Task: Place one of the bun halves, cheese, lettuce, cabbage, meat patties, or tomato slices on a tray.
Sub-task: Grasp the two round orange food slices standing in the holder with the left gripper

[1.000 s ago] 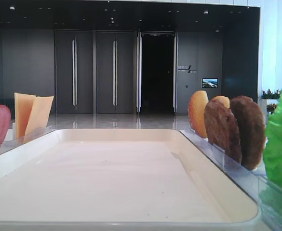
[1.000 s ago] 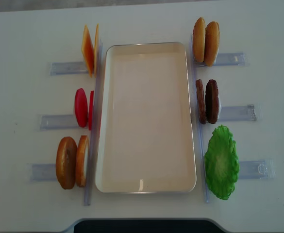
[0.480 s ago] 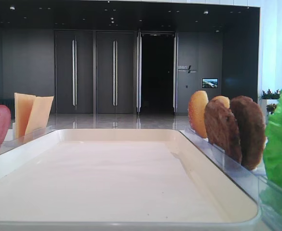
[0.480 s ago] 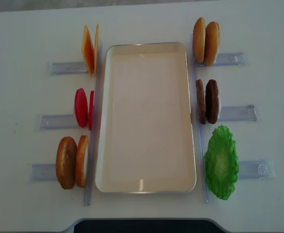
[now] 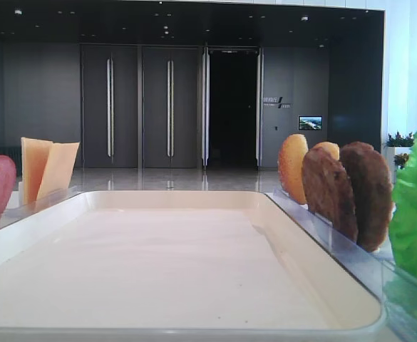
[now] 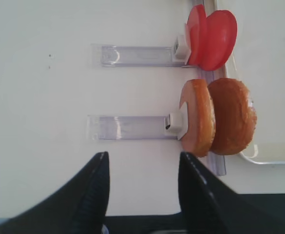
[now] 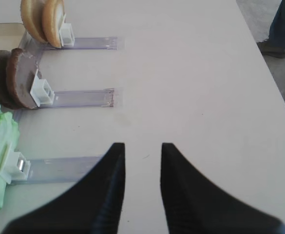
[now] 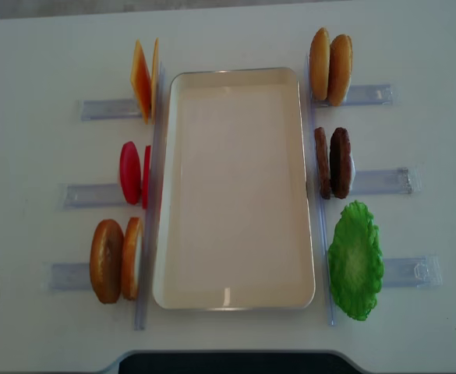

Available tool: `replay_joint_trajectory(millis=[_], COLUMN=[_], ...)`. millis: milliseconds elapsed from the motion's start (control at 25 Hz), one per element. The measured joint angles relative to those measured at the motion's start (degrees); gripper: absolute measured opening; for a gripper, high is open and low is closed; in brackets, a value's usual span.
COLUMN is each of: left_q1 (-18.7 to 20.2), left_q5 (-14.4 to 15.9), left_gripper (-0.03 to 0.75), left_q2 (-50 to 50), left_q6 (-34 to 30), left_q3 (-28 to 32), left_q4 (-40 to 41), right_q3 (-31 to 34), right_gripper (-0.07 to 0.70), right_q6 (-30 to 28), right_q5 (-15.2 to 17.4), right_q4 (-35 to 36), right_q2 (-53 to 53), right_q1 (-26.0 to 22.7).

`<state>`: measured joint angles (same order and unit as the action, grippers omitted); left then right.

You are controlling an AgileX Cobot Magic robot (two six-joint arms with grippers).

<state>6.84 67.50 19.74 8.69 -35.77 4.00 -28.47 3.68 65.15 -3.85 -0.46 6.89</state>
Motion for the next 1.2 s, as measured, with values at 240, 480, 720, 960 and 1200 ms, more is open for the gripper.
replay_joint_trajectory(millis=[240,480,720,960,1200], left_q1=[0.0,0.0,0.0,0.0,0.0], left_q5=[1.62,2.05,1.81,-1.78,-3.13], left_gripper=[0.358,0.358,0.358,0.358,0.358], left_q2=[18.51,34.73,45.04,47.97,48.01], left_q6=[0.63,0.63,0.63,-0.03,1.91], left_q3=[-7.78,-13.07,-15.04,-15.15,-15.15], left_q4=[-1.21,-1.77,-2.03,-2.89,-3.58], right_q3=[0.0,0.0,0.0,0.0,0.0], right_gripper=[0.209,0.209,0.209,0.209,0.209], right_q6=[0.0,0.0,0.0,0.0,0.0], right_q5=[0.0,0.0,0.0,0.0,0.0], right_q4=[0.0,0.0,0.0,0.0,0.0], right_q2=[0.0,0.0,0.0,0.0,0.0], right_q1=[0.0,0.0,0.0,0.0,0.0])
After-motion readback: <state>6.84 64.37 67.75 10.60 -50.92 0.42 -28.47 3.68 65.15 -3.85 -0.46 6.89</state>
